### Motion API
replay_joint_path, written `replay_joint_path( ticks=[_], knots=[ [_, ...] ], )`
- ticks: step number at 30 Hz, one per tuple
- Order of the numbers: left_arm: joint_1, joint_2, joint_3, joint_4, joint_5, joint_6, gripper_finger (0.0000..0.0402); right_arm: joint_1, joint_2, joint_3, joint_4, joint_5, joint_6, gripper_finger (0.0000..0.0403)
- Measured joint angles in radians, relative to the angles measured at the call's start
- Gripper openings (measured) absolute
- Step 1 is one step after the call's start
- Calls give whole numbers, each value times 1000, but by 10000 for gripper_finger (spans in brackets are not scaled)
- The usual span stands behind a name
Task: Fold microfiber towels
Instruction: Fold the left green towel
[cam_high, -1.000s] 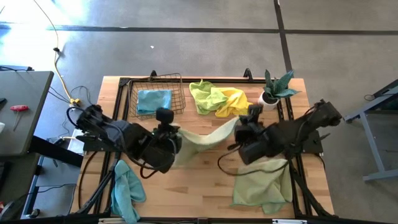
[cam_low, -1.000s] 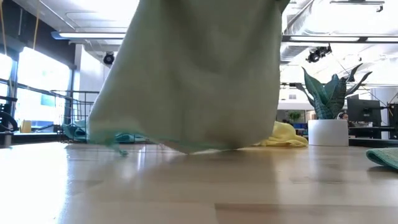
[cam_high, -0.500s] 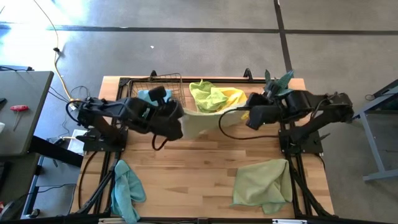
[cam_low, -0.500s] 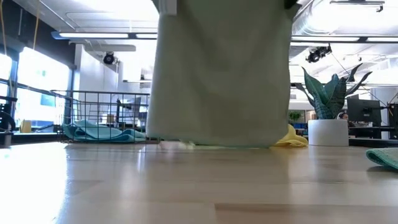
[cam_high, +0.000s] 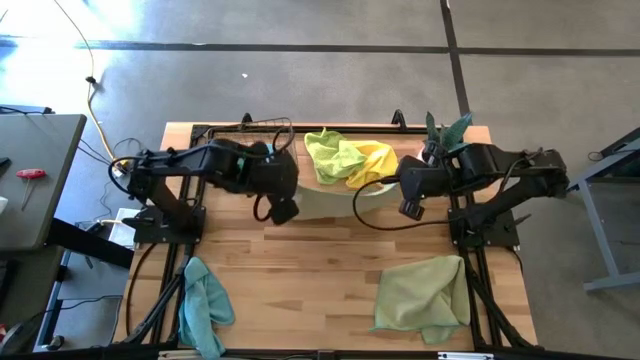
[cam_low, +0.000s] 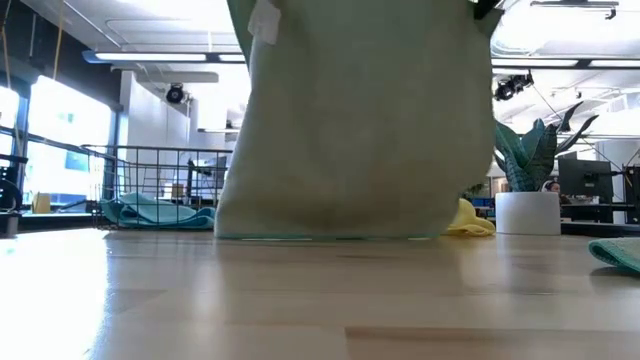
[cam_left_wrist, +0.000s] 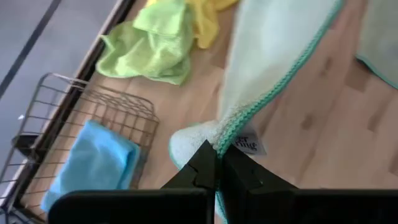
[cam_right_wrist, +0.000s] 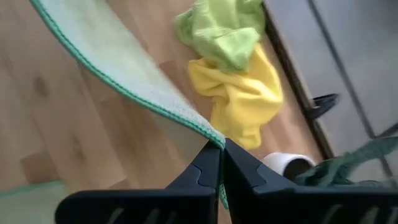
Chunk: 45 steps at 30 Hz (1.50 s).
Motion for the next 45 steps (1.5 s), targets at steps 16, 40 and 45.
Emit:
replay_joint_path(
  ticks=[16,40,45],
  knots=[
    [176,0,0,4,-164,267,0,-214,0,0,14,260,-129,0],
    [-365,5,-488,284,62,-309,0,284,0,-555,534,-370,391,0],
    [-443,28,-627,458,9,-429,0,374,2,-698,774,-338,499,0]
  ],
)
